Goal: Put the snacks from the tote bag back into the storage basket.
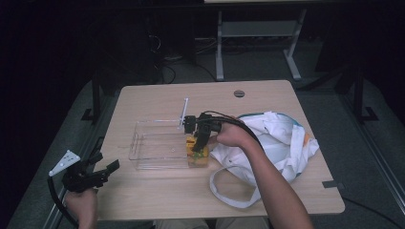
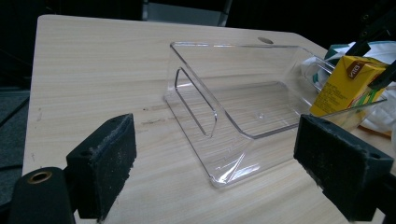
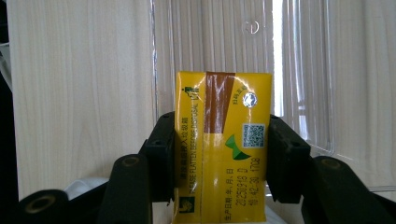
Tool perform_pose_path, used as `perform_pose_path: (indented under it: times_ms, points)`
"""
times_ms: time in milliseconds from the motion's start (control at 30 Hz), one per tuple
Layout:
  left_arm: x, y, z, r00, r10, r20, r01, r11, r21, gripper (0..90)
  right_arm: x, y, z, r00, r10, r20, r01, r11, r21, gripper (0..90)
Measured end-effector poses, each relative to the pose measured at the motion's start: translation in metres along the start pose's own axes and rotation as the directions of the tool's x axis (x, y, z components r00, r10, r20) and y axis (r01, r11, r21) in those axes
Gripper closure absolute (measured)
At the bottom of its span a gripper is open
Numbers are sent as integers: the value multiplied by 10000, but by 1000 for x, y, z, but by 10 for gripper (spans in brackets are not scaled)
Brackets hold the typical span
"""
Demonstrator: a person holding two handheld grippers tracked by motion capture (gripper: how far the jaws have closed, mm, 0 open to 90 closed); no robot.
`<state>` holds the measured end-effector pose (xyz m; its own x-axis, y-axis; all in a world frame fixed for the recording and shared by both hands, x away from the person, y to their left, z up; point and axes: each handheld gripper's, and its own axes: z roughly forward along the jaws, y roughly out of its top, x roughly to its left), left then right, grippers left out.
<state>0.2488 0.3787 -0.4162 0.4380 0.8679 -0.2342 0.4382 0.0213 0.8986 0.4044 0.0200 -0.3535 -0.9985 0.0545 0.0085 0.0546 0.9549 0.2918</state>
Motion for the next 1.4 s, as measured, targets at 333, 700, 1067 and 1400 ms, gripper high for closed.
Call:
perform_pose_path:
  times_ms: [333,700,1067,1400]
  points:
    - [0,0,0,10000,-22,7,22,10000,-4,125,0,0,2,9997,113,-232,-112,9999,6,477]
    - [0,0,0,10000,-39,-5,39,10000,-9,125,2,1,3,9993,124,-358,-122,9999,51,414]
    - [-1,0,1,10000,68,-2,-68,10000,55,125,2,-2,-1,9990,248,-374,-260,9991,-340,355]
    - [0,0,1,10000,46,20,-46,10000,81,125,1,-6,-11,9972,517,-536,-565,9942,-912,308]
